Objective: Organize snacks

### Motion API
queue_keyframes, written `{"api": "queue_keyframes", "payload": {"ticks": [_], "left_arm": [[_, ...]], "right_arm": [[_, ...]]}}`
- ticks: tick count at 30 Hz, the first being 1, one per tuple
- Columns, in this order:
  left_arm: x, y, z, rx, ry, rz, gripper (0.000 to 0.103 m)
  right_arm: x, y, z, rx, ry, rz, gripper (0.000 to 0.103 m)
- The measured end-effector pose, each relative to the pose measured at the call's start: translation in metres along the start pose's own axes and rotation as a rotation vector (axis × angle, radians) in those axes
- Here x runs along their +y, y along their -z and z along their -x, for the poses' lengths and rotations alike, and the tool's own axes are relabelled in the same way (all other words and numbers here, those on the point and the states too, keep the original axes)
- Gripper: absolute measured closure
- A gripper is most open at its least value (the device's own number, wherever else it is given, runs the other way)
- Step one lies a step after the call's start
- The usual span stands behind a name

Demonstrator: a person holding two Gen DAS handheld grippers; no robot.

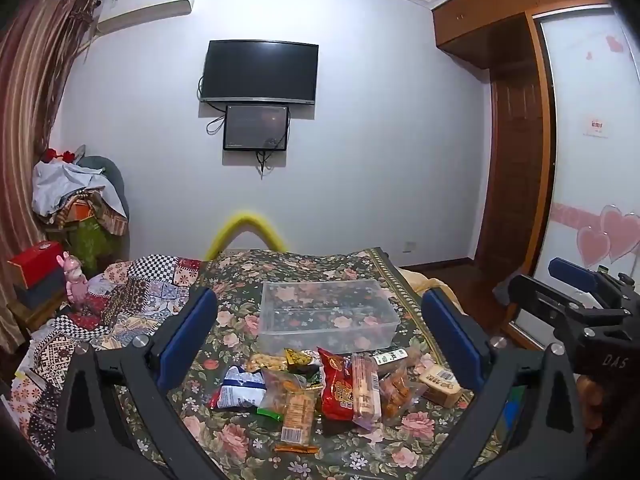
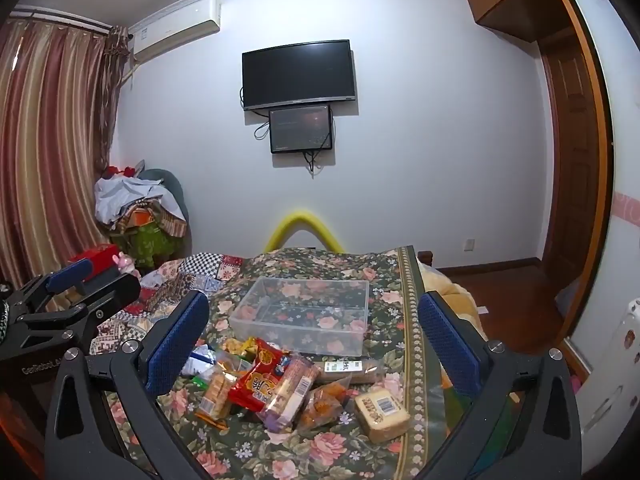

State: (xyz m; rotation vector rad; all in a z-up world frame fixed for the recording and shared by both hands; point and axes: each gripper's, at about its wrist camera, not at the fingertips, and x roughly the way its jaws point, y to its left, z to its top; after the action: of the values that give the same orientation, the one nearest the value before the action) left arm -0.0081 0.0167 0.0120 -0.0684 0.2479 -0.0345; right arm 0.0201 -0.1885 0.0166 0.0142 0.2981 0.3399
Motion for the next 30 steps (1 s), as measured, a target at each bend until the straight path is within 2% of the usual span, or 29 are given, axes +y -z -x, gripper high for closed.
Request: {"api": "queue_keyframes", "payload": {"ticks": [30], "left_arm": [[-0.008, 0.009, -0.010, 0.008, 0.003, 0.014, 0.000]], "right_arm": [[-0.005, 0.002, -0.002, 0.011, 0.000, -0.023, 0.000]]}}
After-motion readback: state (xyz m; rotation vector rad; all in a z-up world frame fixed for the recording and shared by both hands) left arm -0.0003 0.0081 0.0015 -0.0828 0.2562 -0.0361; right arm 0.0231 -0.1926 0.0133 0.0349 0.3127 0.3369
